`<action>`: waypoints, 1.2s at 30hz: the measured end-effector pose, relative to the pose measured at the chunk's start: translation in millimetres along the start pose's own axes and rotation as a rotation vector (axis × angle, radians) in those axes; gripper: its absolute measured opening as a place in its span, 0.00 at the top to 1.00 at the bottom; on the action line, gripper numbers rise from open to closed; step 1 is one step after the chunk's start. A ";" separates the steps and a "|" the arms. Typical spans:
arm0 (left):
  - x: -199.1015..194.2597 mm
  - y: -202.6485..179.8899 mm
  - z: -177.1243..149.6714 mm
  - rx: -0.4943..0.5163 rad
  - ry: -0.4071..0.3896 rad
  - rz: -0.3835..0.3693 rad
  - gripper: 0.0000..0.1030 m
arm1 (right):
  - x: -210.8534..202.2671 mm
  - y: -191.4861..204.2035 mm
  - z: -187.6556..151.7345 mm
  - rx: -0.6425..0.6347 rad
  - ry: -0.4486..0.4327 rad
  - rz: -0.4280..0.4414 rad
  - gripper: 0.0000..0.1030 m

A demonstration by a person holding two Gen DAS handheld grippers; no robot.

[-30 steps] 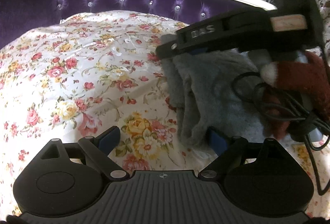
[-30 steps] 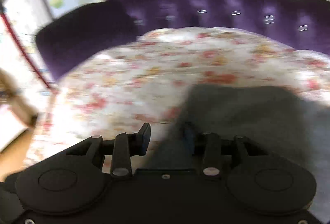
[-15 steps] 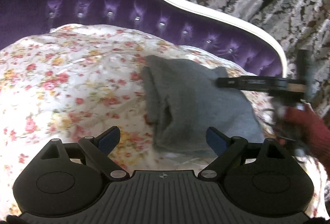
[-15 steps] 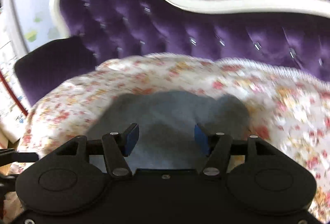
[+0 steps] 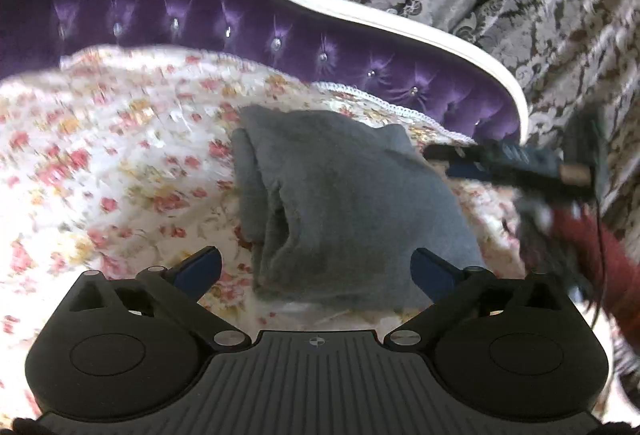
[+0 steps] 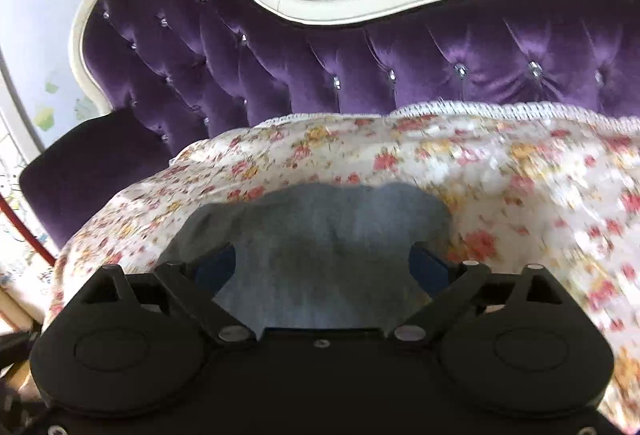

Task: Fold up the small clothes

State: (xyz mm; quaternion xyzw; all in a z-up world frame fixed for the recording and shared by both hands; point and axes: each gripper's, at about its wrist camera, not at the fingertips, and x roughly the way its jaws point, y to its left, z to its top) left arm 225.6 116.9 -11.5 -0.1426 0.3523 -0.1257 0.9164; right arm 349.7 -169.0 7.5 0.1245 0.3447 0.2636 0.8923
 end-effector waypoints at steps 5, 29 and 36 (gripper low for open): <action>29.5 11.1 6.9 -0.093 0.105 -0.067 0.00 | -12.8 -31.7 -18.1 0.166 0.007 0.083 0.06; 88.6 26.4 27.7 -0.231 0.187 -0.212 0.48 | 31.9 -43.1 -26.1 0.372 0.019 0.318 0.15; 68.1 22.5 18.0 -0.281 0.199 -0.280 0.66 | 6.4 -37.2 -32.5 0.384 0.027 0.251 0.55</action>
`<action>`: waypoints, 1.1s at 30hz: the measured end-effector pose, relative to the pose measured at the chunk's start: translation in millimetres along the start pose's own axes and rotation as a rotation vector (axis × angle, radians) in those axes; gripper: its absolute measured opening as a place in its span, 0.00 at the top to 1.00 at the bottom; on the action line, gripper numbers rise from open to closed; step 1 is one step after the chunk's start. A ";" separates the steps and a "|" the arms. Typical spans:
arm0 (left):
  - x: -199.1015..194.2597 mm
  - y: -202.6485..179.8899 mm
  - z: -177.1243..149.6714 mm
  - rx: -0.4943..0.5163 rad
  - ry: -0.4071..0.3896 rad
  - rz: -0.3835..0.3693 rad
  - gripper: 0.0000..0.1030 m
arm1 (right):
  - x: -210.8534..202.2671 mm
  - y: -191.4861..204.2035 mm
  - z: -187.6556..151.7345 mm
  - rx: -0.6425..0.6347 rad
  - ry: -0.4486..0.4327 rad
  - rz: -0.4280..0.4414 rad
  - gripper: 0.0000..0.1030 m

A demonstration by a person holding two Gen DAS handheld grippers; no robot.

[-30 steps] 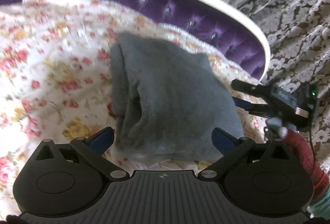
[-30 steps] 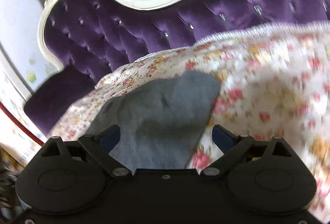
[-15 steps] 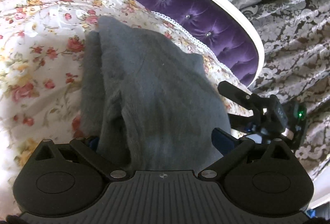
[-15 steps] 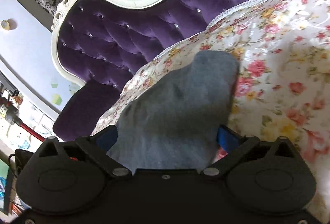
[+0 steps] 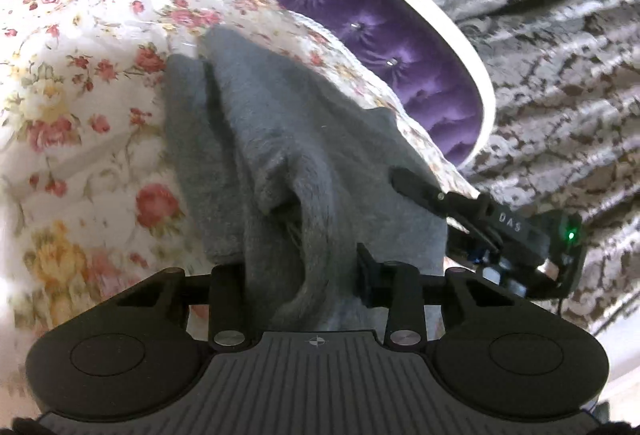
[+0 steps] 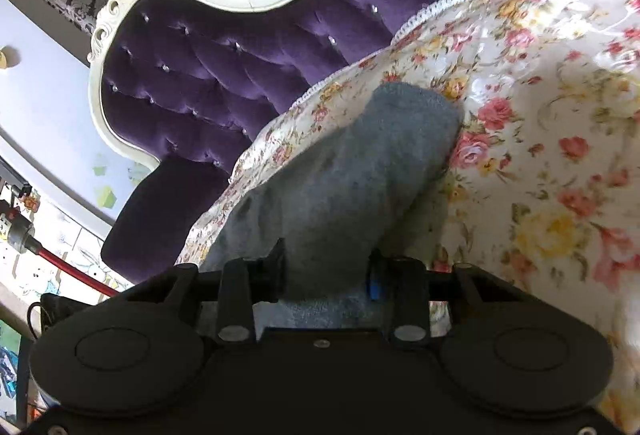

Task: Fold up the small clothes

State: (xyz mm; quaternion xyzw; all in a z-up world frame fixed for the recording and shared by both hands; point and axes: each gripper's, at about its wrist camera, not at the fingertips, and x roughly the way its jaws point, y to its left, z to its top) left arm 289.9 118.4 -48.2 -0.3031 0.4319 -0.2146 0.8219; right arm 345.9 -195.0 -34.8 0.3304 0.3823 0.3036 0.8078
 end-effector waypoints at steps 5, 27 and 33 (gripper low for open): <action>-24.4 -24.6 -31.9 -0.006 0.021 -0.063 0.66 | -36.9 24.8 -18.6 -0.020 -0.013 -0.021 0.55; -112.8 -48.4 -175.1 0.106 -0.056 0.229 0.61 | -169.4 65.2 -150.7 -0.198 -0.132 -0.412 0.37; -137.5 -94.2 -196.3 0.386 -0.232 0.364 0.49 | -176.1 84.4 -169.2 -0.354 -0.252 -0.467 0.32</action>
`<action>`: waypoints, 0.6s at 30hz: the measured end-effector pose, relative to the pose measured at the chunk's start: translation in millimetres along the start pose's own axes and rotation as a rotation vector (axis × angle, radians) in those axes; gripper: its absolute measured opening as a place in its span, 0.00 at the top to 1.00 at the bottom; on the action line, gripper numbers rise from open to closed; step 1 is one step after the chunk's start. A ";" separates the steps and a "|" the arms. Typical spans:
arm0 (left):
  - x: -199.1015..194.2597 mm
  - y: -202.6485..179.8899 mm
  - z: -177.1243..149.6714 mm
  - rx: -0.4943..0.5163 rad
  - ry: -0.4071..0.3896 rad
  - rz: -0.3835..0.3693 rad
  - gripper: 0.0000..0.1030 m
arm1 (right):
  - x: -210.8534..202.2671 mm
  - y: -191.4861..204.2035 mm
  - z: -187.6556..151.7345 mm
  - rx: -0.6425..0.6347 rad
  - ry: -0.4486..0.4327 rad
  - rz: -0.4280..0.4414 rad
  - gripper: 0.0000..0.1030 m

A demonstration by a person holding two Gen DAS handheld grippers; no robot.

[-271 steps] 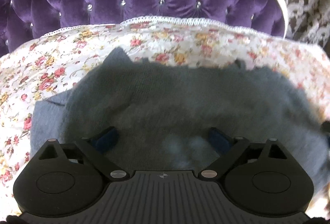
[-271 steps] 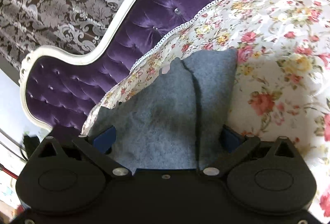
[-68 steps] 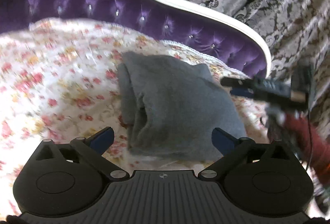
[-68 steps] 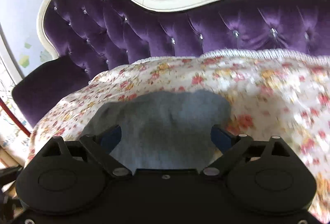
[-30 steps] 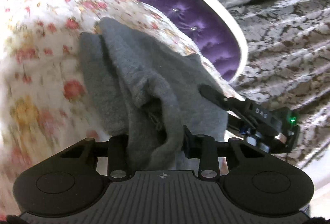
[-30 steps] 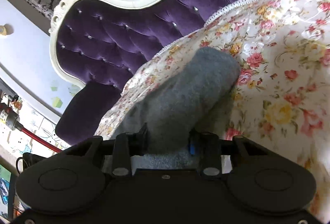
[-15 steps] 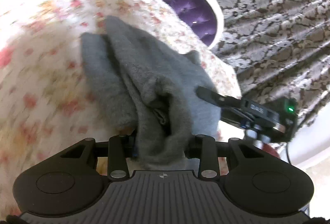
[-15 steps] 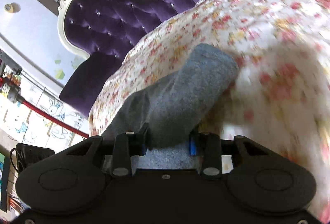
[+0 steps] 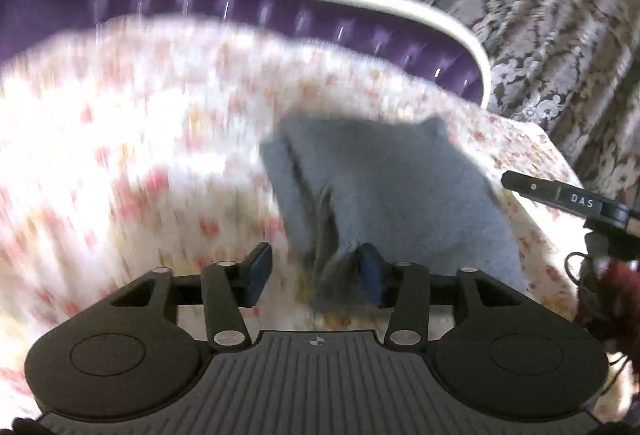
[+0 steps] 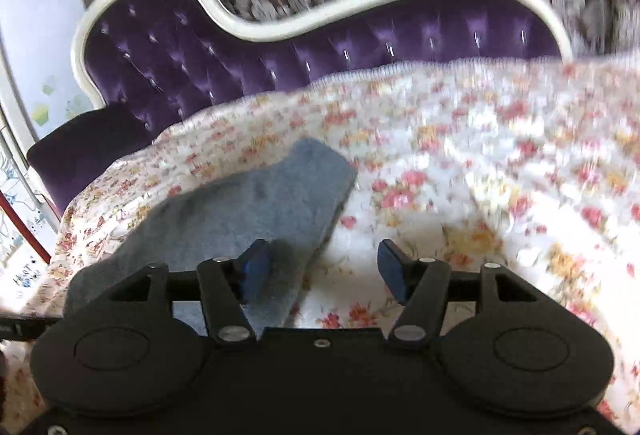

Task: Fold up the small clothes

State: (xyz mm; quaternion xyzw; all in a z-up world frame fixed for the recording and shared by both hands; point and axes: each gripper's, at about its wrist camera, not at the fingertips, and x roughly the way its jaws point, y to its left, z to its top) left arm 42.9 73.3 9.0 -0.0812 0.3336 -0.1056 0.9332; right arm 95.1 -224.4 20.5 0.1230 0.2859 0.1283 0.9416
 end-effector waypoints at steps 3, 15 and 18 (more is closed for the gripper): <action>-11.4 -17.7 7.5 0.092 -0.113 -0.005 0.36 | -6.7 12.4 0.6 -0.058 -0.061 0.028 0.31; 53.2 -28.9 15.1 0.123 -0.099 -0.126 0.35 | 32.8 37.7 23.3 -0.149 -0.021 0.206 0.26; 70.4 -18.8 4.5 0.105 -0.001 -0.067 0.35 | 47.9 38.2 27.6 -0.143 0.015 0.252 0.26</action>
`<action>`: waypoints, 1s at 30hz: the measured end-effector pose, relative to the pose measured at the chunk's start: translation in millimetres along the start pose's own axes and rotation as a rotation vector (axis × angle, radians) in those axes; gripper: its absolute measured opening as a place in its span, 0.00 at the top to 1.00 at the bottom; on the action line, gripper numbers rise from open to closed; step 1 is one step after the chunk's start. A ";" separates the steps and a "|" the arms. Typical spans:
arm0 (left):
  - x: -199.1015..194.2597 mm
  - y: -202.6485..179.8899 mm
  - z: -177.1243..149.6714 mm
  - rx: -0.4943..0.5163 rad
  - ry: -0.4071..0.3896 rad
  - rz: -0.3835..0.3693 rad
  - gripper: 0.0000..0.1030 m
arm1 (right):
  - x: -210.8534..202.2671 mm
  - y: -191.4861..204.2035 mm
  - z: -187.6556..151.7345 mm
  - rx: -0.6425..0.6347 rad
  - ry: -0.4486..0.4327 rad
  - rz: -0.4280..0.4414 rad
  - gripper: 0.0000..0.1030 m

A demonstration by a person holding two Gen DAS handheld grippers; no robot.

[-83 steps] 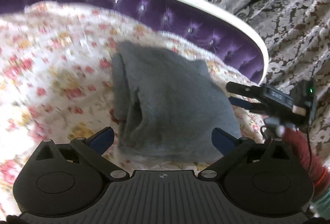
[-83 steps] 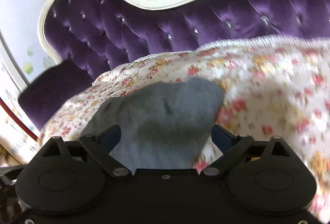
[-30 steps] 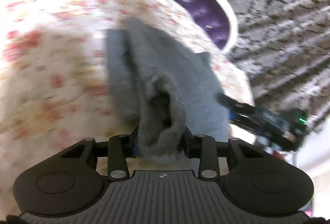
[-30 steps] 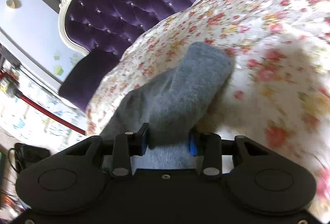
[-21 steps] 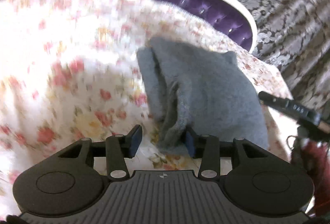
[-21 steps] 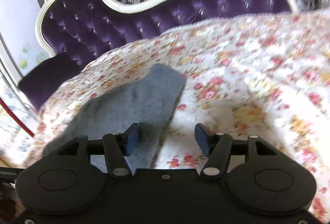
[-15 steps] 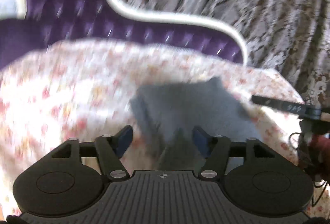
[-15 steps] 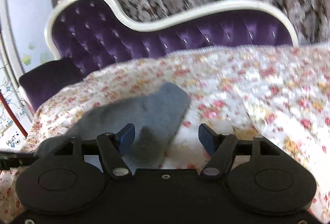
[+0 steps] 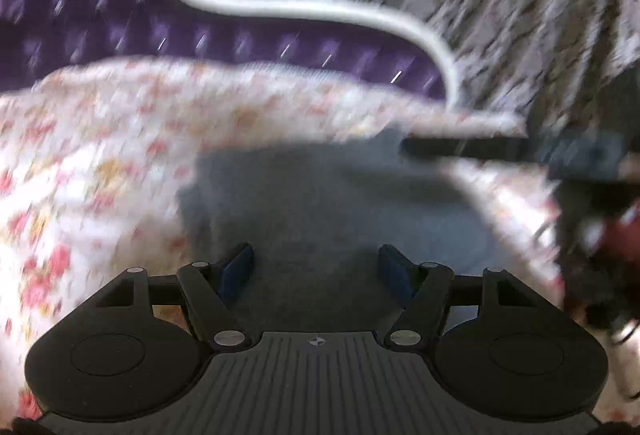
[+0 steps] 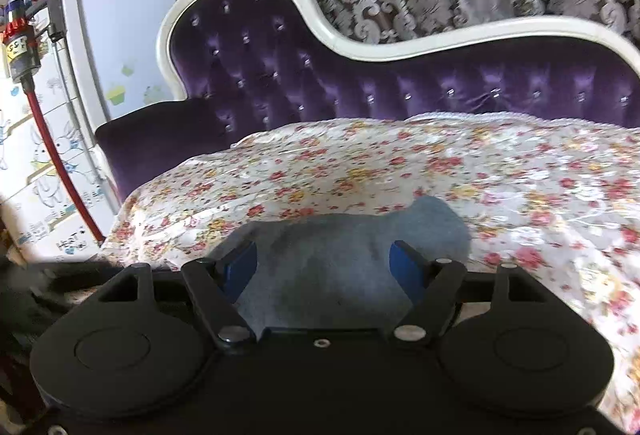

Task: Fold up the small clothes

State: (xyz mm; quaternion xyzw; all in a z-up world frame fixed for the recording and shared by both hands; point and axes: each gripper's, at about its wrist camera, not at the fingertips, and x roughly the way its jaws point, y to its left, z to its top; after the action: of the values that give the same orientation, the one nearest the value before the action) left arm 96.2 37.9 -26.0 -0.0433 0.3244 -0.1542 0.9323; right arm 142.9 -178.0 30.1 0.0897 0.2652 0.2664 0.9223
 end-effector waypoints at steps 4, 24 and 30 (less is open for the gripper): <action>-0.2 10.2 -4.4 -0.050 0.012 0.000 0.28 | 21.1 -2.5 3.4 -0.001 0.061 0.057 0.22; -29.0 -4.5 -4.7 0.004 -0.023 0.144 0.11 | -18.7 -10.0 2.6 -0.032 -0.020 -0.318 0.00; -55.3 -1.3 -7.8 -0.022 -0.023 0.204 0.11 | -50.7 12.9 -10.8 0.054 -0.062 -0.317 0.00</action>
State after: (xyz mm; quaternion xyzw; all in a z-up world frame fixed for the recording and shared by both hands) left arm 50.1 54.2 0.9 -0.0219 0.3182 -0.0545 0.9462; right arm 94.9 -194.2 47.4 0.0797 0.2546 0.1073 0.9578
